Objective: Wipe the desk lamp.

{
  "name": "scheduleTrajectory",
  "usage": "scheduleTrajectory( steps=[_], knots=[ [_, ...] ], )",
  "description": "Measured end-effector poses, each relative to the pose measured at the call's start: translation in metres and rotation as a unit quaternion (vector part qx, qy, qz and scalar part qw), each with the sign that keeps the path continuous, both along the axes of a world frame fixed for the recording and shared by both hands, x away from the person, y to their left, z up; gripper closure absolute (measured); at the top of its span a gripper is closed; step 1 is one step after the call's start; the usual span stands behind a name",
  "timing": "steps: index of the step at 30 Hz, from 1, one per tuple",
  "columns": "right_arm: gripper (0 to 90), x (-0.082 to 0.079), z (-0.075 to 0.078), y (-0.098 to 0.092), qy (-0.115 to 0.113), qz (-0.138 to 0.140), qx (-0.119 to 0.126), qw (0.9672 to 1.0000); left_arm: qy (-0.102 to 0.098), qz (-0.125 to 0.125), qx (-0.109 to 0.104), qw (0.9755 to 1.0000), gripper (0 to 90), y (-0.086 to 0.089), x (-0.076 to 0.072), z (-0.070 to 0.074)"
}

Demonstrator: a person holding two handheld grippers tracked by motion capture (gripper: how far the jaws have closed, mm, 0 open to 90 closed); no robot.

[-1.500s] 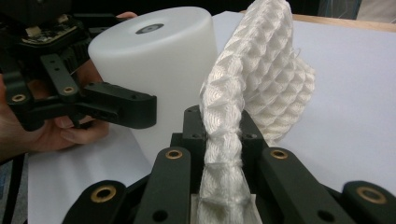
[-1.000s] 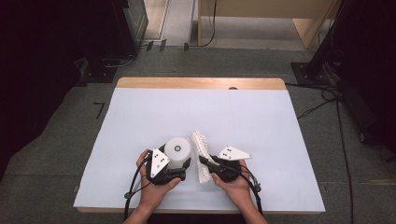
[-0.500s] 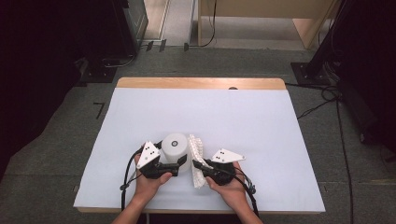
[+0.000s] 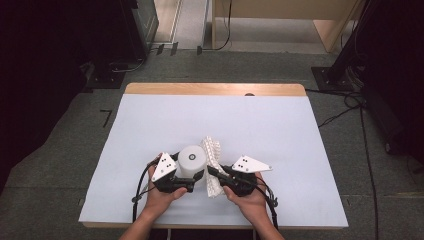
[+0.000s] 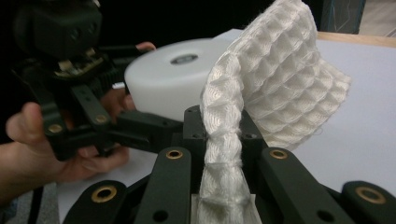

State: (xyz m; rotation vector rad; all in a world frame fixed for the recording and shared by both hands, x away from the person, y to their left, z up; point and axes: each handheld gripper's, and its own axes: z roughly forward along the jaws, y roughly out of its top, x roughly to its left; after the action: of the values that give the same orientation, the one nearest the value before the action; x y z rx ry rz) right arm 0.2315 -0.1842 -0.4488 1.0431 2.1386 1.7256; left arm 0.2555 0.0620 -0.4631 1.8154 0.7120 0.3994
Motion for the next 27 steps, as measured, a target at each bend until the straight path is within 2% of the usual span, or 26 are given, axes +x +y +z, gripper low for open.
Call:
scheduleTrajectory(
  steps=[4,9,11,12,17,21,27],
  knots=[
    [79.5,0.001,0.001,-0.002,0.0,0.003,0.005,1.0,-0.009,-0.006,0.006,0.9999,8.8,0.0,-0.002,0.003],
    [79.4,0.007,-0.012,-0.002,0.029,0.013,0.012,0.9994,-0.004,-0.004,-0.022,0.9997,8.8,0.007,0.0,0.008],
    [79.4,0.009,-0.018,0.0,0.046,0.016,0.011,0.9987,-0.001,-0.001,-0.029,0.9996,8.8,0.01,0.002,0.008],
    [79.4,0.009,-0.021,0.001,0.048,0.017,0.008,0.9987,0.002,0.001,-0.032,0.9995,8.8,0.011,0.003,0.008],
    [79.4,0.01,-0.025,0.005,0.058,0.022,0.006,0.998,0.006,0.003,-0.031,0.9995,8.8,0.013,0.006,0.005],
    [79.4,0.009,-0.021,0.003,0.051,0.016,0.011,0.9985,0.006,-0.004,-0.015,0.9999,8.8,0.008,0.004,0.002],
    [79.4,0.004,-0.002,-0.008,0.017,-0.006,0.023,0.9996,0.004,-0.027,0.002,0.9996,8.8,-0.003,0.0,-0.001]
  ],
)
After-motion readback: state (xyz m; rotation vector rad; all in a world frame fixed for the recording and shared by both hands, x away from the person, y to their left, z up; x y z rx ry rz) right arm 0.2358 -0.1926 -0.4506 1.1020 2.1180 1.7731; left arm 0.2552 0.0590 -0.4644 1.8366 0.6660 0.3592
